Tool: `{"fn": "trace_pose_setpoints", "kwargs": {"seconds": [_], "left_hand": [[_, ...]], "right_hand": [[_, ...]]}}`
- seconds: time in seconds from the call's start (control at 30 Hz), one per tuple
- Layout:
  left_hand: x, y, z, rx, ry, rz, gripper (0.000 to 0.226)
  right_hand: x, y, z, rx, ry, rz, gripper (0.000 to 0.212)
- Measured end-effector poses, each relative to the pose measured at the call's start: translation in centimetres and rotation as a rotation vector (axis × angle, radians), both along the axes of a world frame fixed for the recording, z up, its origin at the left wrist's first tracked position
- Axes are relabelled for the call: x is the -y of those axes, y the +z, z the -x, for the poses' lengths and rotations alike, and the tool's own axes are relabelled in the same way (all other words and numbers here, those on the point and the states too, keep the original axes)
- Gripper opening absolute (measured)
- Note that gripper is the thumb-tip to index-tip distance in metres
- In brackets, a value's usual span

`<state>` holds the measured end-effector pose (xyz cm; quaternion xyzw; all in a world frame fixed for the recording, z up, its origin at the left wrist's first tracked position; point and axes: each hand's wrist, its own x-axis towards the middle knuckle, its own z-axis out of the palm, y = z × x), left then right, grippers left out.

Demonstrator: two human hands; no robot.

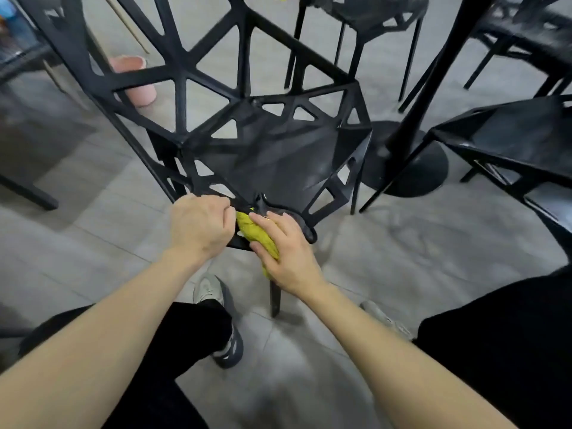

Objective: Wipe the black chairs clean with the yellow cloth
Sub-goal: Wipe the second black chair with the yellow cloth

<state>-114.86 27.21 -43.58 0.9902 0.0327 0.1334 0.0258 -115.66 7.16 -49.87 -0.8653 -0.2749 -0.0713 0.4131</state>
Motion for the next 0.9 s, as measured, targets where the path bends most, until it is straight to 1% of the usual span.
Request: {"fn": "trace_pose_setpoints", "kwargs": {"seconds": [0.07,0.1,0.13,0.17,0.2,0.23,0.27,0.33,0.4,0.47,0.53,0.6,0.67,0.73,0.8,0.9], "left_hand": [[-1.6,1.4,0.0,-0.025,-0.152,0.137,0.044],[-3.1,2.1,0.0,-0.049,-0.233,0.122,0.047],[-5.1,2.9,-0.1,-0.069,-0.283,0.017,0.054],[-7.3,3.7,-0.2,-0.103,-0.309,-0.123,0.066],[-9.4,4.7,-0.5,-0.153,-0.322,-0.268,0.082],[-11.1,5.5,-0.9,-0.208,-0.332,-0.397,0.096],[-12.3,6.2,-1.1,-0.244,-0.351,-0.494,0.105],[-12.9,6.8,-1.9,-0.254,-0.404,-0.627,0.108],[-12.7,6.8,-2.7,-0.24,-0.442,-0.701,0.11],[-12.5,6.5,-2.7,-0.214,-0.452,-0.678,0.11],[-12.5,6.1,-2.4,-0.161,-0.452,-0.612,0.109],[-11.3,5.8,-2.0,-0.127,-0.429,-0.574,0.109],[-9.4,5.4,-1.8,-0.122,-0.353,-0.551,0.111],[-6.9,4.9,-1.7,-0.081,-0.266,-0.489,0.112],[-3.9,4.2,-2.1,-0.045,-0.192,-0.401,0.111],[0.9,3.2,-3.6,-0.063,-0.1,-0.312,0.111]], "right_hand": [[0.3,0.6,-0.3,-0.044,-0.002,0.052,0.058],[0.2,1.0,-0.3,-0.04,-0.007,0.075,0.063],[-0.2,1.2,0.0,-0.032,-0.018,0.101,0.072],[-0.8,1.4,0.3,-0.022,-0.032,0.135,0.084],[-1.5,1.6,0.7,-0.008,-0.057,0.172,0.095],[-2.2,1.6,1.0,0.01,-0.102,0.191,0.102],[-2.8,1.4,1.0,0.034,-0.154,0.186,0.102],[-3.4,0.7,0.5,0.111,-0.222,0.15,0.089],[-3.3,0.0,-0.4,0.208,-0.192,0.143,0.077],[-2.5,-0.9,-1.4,0.317,-0.112,0.142,0.072],[-1.6,-1.5,-2.4,0.379,-0.057,0.108,0.07],[-0.2,-1.6,-4.0,0.374,0.006,0.099,0.07],[1.7,-1.1,-6.2,0.352,0.097,0.146,0.073],[4.1,0.1,-8.5,0.26,0.164,0.236,0.077],[6.7,2.0,-10.3,0.122,0.173,0.328,0.08],[11.1,5.5,-12.1,-0.037,0.139,0.484,0.072]]}}
